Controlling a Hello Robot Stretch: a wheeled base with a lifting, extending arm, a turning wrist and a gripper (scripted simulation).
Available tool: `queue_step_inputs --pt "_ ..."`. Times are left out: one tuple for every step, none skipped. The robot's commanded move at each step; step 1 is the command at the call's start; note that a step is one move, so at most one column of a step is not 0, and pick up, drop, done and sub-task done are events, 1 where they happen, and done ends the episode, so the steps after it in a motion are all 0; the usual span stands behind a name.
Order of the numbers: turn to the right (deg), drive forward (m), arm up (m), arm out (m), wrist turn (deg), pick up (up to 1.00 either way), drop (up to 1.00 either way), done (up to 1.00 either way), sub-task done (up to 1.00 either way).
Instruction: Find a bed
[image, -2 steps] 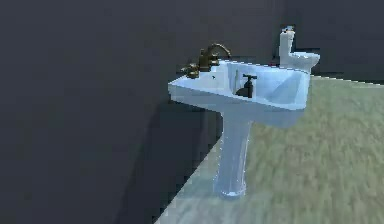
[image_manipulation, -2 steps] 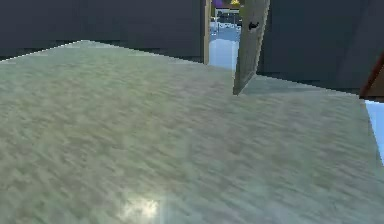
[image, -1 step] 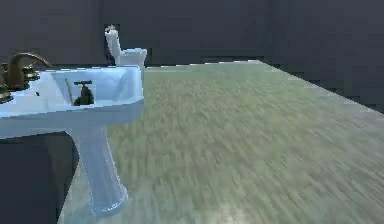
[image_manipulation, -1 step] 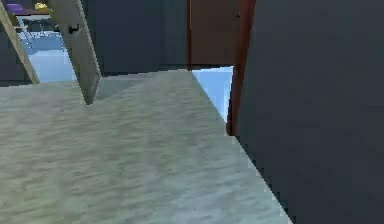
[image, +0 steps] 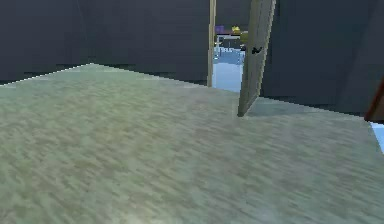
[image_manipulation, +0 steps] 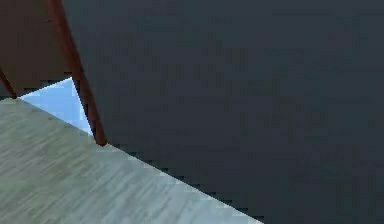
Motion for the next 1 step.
queue_step_inputs --pt "3.0 0.0 0.0 0.0 0.0 0.0 0.0 0.0 0.0"
